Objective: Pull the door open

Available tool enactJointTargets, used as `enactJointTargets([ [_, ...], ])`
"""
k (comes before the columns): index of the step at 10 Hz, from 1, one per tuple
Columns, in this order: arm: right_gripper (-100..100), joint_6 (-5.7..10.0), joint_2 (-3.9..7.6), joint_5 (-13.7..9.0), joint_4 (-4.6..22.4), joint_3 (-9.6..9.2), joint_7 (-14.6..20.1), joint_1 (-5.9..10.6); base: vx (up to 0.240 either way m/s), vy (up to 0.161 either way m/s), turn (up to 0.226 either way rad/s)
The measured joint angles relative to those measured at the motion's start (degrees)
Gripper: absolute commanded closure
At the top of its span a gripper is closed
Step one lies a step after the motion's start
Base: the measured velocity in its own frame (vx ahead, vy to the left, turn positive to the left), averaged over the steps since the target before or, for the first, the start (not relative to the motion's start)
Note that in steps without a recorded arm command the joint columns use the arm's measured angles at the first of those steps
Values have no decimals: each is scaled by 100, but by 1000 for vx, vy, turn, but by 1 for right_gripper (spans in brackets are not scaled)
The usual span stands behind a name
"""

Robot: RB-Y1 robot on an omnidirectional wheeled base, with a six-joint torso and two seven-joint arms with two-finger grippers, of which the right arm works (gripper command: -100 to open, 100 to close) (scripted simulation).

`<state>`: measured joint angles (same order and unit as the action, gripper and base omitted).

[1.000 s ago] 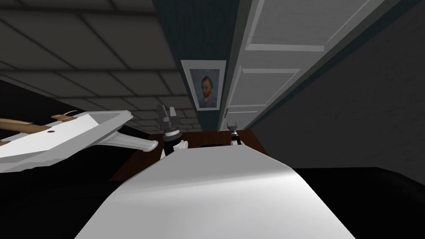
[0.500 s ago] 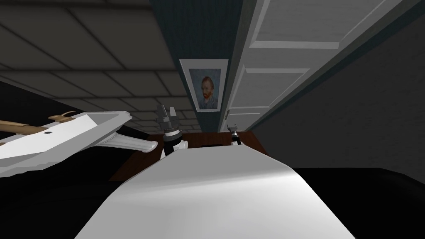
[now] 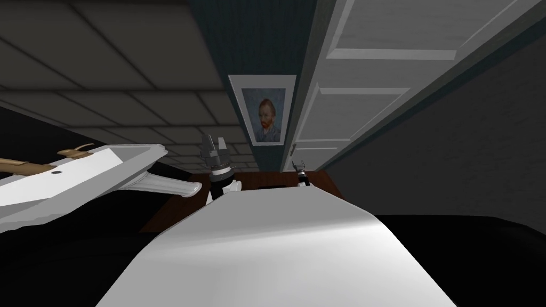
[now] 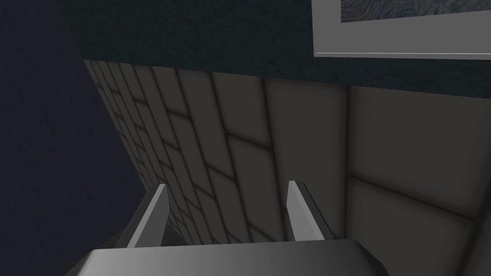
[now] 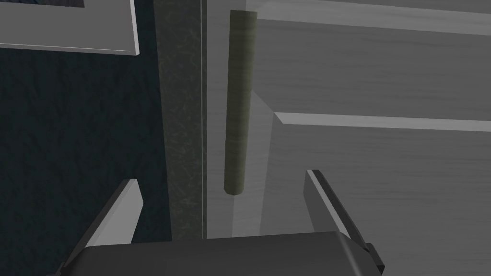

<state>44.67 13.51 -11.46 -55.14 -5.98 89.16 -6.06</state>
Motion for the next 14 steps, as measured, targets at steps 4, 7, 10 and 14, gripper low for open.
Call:
enactJointTargets([
  [4, -100, 64, 65, -27, 434, -14, 420, 122, 110, -24, 26],
  [7, -100, 17, 53, -83, 468, 80, 472, 59, 20, -22, 115],
  [10, -100, 54, 13, -230, 812, 354, 317, 147, -10, -45, 188],
  [14, -100, 27, -101, -488, 1194, 839, -14, 260, 5, -67, 232],
])
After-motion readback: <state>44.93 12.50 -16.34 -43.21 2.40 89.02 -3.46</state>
